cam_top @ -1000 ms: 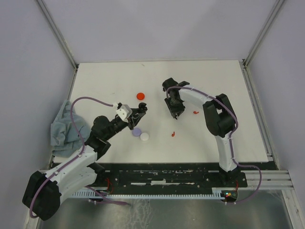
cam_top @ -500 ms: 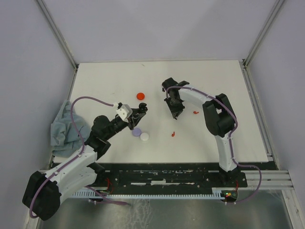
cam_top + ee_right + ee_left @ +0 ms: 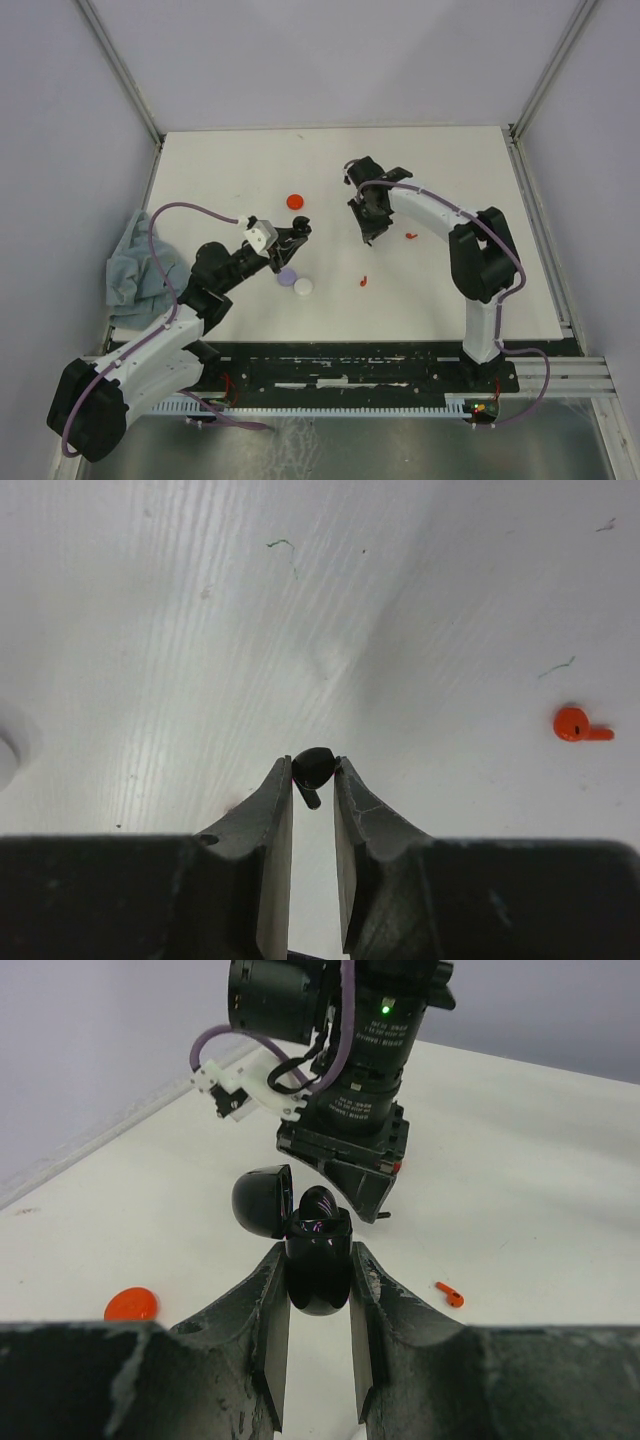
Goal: Insert the wireless bluetooth earbuds into the charging case
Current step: Pick up the earbud from the center of the board, then place the earbud in the charging case.
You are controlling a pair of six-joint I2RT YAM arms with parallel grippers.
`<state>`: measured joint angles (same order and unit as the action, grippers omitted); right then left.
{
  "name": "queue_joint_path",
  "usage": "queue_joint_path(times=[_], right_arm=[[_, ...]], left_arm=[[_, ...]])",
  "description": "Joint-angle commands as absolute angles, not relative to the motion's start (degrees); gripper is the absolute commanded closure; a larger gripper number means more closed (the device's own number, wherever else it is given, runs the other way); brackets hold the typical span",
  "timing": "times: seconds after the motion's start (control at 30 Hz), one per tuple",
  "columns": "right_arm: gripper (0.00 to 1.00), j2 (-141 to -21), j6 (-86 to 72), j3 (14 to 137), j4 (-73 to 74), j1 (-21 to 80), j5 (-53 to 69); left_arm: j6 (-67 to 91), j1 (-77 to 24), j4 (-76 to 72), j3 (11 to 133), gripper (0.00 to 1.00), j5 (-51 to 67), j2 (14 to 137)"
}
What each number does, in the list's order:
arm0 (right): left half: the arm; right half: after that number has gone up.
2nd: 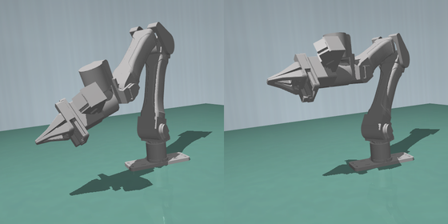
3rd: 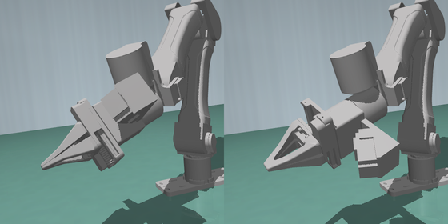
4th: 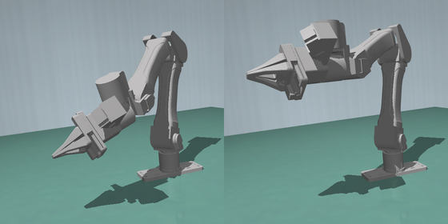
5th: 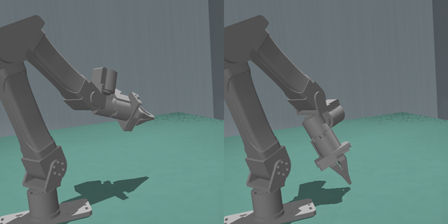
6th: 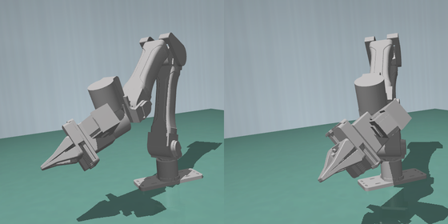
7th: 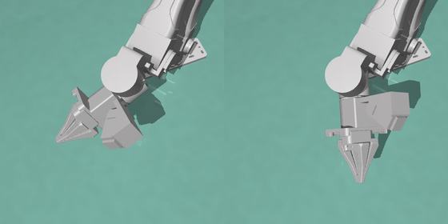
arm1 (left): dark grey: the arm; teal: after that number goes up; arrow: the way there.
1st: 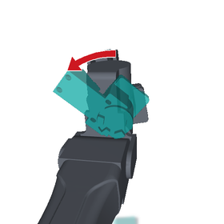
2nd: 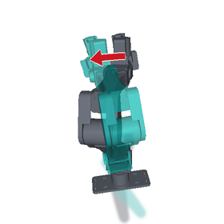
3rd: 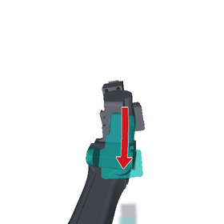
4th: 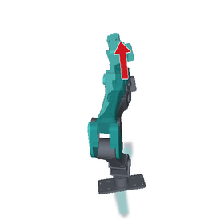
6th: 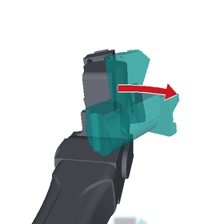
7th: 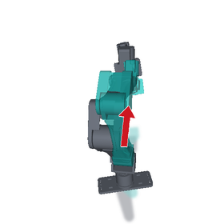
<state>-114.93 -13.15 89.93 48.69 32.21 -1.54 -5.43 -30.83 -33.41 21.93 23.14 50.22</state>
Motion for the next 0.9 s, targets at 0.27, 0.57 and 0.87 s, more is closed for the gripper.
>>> queue_joint_path(times=[0.27, 0.57, 0.87], right_arm=[[0.85, -94.43, -16.07, 87.38, 43.85, 36.26, -0.79], [0.85, -85.15, -18.18, 87.10, 38.63, 41.90, -1.85], [0.84, -75.72, -21.65, 81.92, 24.53, 46.39, -1.38]], left_arm=[[-3.87, -30.70, -44.82, 20.74, 0.97, 25.89, 50.41], [-0.62, -30.63, -51.19, 20.13, 0.97, 27.16, 52.92], [1.31, -30.62, -57.56, 20.05, 0.97, 27.90, 54.74]])
